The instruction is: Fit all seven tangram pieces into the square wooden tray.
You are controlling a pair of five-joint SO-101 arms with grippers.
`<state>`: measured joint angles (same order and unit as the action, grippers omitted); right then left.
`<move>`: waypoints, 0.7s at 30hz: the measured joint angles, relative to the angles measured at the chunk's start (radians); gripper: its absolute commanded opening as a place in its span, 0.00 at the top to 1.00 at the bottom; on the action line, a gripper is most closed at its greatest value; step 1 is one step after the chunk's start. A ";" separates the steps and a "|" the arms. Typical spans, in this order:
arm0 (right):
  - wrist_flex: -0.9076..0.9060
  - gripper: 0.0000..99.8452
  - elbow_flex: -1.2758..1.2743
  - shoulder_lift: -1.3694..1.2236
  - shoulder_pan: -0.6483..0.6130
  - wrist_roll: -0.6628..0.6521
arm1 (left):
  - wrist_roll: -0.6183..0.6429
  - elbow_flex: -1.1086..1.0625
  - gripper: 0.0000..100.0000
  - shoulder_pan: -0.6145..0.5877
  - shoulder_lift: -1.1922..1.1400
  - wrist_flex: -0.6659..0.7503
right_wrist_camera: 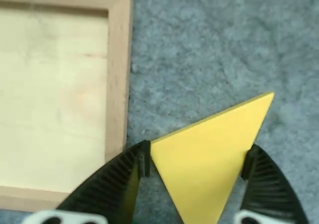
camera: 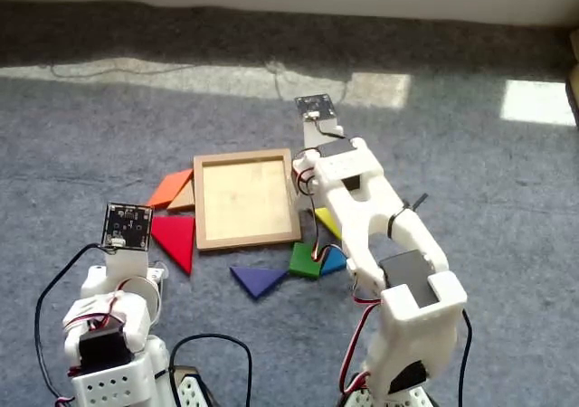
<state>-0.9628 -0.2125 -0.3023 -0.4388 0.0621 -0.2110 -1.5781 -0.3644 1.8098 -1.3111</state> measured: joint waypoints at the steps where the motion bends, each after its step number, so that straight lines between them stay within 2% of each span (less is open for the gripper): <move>1: 0.000 0.71 0.000 0.000 0.000 0.000 | 0.000 0.000 0.82 0.000 0.000 0.000; 10: -0.064 0.71 0.002 0.000 0.000 0.003 | 0.000 0.000 0.82 0.000 0.000 0.000; 15: -0.072 0.71 0.002 0.000 0.000 0.066 | 0.000 0.000 0.82 0.000 0.000 0.002; 21: -0.077 0.71 -0.002 -0.002 -0.029 0.074 | 0.000 0.000 0.82 0.000 0.000 0.003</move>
<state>-1.0395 -0.2140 -0.3038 -0.4680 0.1358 -0.2110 -1.5781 -0.3644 1.8098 -1.3080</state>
